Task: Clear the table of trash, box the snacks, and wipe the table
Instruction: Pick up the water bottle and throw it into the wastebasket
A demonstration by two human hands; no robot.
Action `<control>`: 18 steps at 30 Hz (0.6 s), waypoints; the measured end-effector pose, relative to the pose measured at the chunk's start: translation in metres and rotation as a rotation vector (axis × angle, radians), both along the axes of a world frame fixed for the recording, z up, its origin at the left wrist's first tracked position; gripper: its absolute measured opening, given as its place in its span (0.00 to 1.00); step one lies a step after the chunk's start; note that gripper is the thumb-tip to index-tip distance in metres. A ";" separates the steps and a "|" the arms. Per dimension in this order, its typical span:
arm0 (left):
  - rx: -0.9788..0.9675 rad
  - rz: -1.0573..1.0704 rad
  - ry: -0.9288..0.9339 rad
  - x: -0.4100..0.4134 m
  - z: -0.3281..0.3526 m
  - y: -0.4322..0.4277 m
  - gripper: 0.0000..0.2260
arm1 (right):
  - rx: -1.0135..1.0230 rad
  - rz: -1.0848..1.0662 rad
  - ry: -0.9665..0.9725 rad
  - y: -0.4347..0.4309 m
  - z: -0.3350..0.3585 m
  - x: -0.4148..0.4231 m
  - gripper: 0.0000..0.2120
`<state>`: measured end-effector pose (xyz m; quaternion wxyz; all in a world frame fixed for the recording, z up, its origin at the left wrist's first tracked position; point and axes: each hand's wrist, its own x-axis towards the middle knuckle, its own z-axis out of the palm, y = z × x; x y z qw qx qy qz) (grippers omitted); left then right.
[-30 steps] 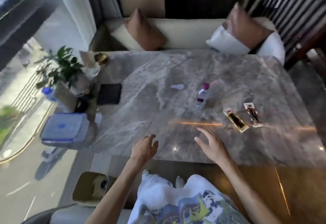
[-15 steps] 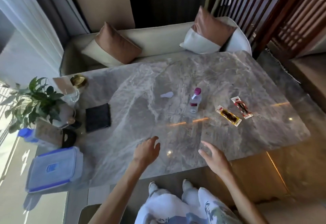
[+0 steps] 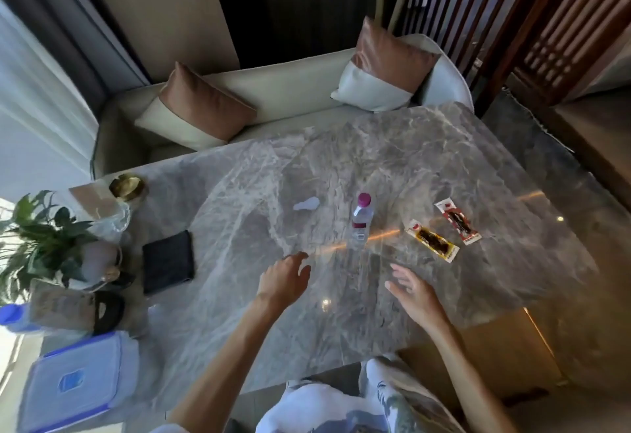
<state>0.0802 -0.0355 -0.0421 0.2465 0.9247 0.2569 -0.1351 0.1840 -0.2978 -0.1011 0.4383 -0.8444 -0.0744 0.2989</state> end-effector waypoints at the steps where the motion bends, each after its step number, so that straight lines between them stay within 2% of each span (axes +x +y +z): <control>1: -0.001 0.008 -0.011 0.013 0.002 -0.003 0.18 | 0.008 -0.002 0.008 0.001 -0.002 0.015 0.23; 11: -0.079 -0.017 -0.068 0.171 -0.002 -0.044 0.26 | 0.015 0.223 0.062 0.056 -0.032 0.153 0.32; 15: -0.136 0.022 -0.100 0.210 -0.014 -0.053 0.23 | 0.042 0.292 0.141 0.079 -0.044 0.175 0.29; 18: -0.123 0.040 -0.090 0.218 -0.026 -0.051 0.16 | 0.055 0.354 0.143 0.086 -0.053 0.180 0.31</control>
